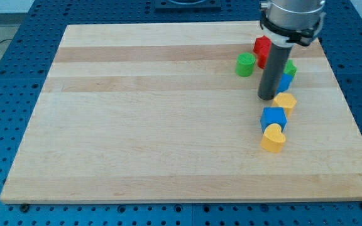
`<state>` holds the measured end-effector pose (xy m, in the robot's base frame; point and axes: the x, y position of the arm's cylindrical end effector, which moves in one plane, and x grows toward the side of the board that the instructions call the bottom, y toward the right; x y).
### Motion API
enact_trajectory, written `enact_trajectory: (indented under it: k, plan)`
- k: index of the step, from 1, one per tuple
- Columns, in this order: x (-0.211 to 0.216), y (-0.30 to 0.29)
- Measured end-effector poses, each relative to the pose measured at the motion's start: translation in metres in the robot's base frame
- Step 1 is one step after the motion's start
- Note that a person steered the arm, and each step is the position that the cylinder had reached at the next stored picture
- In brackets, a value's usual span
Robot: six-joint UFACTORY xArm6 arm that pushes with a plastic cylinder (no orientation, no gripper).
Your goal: Arrange yellow blocks and blue cube in a row
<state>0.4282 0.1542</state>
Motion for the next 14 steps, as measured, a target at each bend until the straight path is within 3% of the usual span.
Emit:
enact_trajectory:
  k: [2, 4, 5, 6, 8, 12, 13, 14]
  plan:
    - [0.001, 0.015]
    - [0.017, -0.1]
    - [0.051, -0.138]
    - [0.085, -0.137]
    - [0.114, -0.09]
    - [0.107, 0.037]
    - [0.125, 0.007]
    - [0.116, -0.031]
